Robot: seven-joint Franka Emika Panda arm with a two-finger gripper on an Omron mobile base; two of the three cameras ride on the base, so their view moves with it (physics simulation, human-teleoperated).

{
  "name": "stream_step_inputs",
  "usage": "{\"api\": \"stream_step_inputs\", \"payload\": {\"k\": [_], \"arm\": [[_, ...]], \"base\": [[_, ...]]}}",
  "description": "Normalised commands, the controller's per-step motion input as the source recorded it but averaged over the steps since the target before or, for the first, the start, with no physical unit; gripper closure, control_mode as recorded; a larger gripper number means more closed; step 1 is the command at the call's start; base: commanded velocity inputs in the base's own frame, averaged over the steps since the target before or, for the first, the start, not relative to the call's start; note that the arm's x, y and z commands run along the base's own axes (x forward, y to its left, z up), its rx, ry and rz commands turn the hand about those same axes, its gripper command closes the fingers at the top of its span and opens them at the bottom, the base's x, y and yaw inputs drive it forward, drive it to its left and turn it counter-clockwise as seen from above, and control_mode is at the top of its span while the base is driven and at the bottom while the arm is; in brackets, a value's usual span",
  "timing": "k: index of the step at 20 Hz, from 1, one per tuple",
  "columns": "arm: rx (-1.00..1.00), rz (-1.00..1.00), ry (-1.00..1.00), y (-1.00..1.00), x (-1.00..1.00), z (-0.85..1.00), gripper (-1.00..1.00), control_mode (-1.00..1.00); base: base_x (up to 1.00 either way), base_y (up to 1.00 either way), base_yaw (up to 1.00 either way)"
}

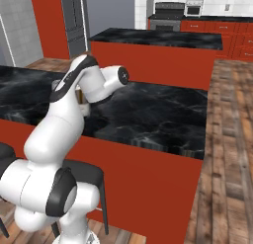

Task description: There is a wine glass and glass cup on the dining counter. Place the wine bottle next to the wine glass and the juice bottle next to the glass cup.

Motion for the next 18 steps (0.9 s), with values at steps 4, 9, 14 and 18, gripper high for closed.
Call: {"api": "stream_step_inputs", "payload": {"k": [4,9,14,18], "arm": [[0.02,0.00,-0.05,0.00,0.02,-0.18,1.00,-1.00],[0.02,0.01,-0.10,0.00,0.00,-0.22,1.00,-1.00],[0.01,0.00,-0.06,0.00,0.00,-0.21,1.00,-1.00],[0.01,0.00,-0.04,0.00,0.00,-0.17,1.00,-1.00]], "base": [[0.00,0.00,0.00],[0.00,0.00,0.00],[0.00,0.00,0.00],[0.00,0.00,0.00]]}}
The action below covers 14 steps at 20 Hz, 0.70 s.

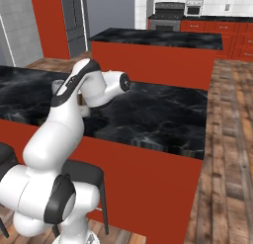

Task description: There is a wine glass and glass cup on the dining counter. Place the wine bottle next to the wine glass and the juice bottle next to the glass cup.

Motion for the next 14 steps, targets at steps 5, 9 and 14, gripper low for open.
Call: {"api": "stream_step_inputs", "payload": {"k": [5,9,14], "arm": [[0.00,0.00,-0.01,0.00,0.00,-0.10,-1.00,-1.00],[0.00,0.00,0.00,-0.02,0.00,-0.03,-1.00,-1.00],[0.01,0.00,0.00,-0.04,0.00,0.00,-1.00,-1.00]], "base": [[0.00,0.00,0.00],[0.00,0.00,0.00],[0.00,0.00,0.00]]}}
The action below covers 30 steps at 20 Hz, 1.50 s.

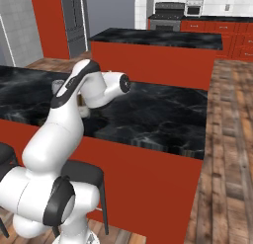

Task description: There is a wine glass and glass cup on the dining counter. Place the wine bottle next to the wine glass and the juice bottle next to the glass cup.

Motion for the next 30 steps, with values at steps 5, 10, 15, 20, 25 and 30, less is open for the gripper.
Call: {"api": "stream_step_inputs", "payload": {"k": [5,10,15,20,25,30], "arm": [[0.02,0.00,0.00,-0.01,-0.01,0.00,-1.00,-1.00],[0.03,0.00,0.00,-0.08,-0.04,0.05,-1.00,-1.00],[0.05,0.00,0.00,-0.12,-0.19,0.13,-1.00,-1.00],[0.04,0.00,0.00,-0.10,-0.22,0.13,-1.00,-1.00],[0.01,0.00,0.00,-0.20,-0.25,0.10,-1.00,-1.00],[0.00,0.00,0.01,-0.27,-0.33,0.09,-1.00,-1.00]], "base": [[0.00,0.00,0.00],[0.00,0.00,0.00],[0.00,0.00,0.00],[0.00,0.00,0.00],[0.00,0.00,0.00],[0.00,0.00,0.00]]}}
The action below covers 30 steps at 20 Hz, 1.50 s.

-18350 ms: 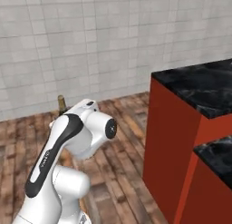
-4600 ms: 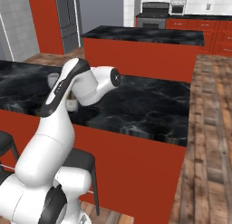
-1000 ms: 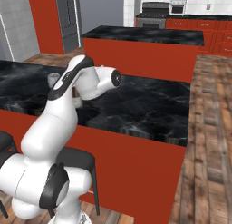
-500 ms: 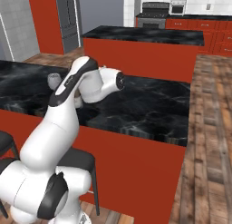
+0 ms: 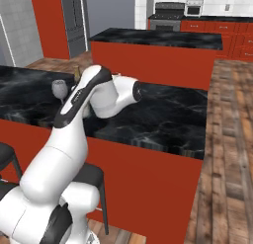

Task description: There is a wine glass and glass cup on the dining counter. Place the wine bottle next to the wine glass and the juice bottle next to the glass cup.

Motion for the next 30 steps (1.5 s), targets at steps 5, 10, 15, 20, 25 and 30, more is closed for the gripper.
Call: {"api": "stream_step_inputs", "payload": {"k": [5,10,15,20,25,30], "arm": [[-0.01,0.00,0.00,-0.19,-0.53,0.09,-1.00,-1.00],[-0.02,-0.06,0.00,-0.05,-0.61,0.06,-1.00,-1.00],[-0.04,-0.11,0.03,0.06,-0.62,0.00,-1.00,-1.00],[-0.05,-0.19,0.12,0.08,-0.55,0.01,-1.00,-1.00],[-0.08,-0.21,0.20,0.05,-0.56,0.00,-1.00,-1.00],[-0.05,-0.22,0.22,0.02,-0.62,0.00,-1.00,-1.00]], "base": [[0.00,0.00,0.00],[0.00,0.00,0.00],[0.00,0.00,0.00],[0.00,0.00,0.00],[0.00,0.00,0.00],[0.00,0.00,0.00]]}}
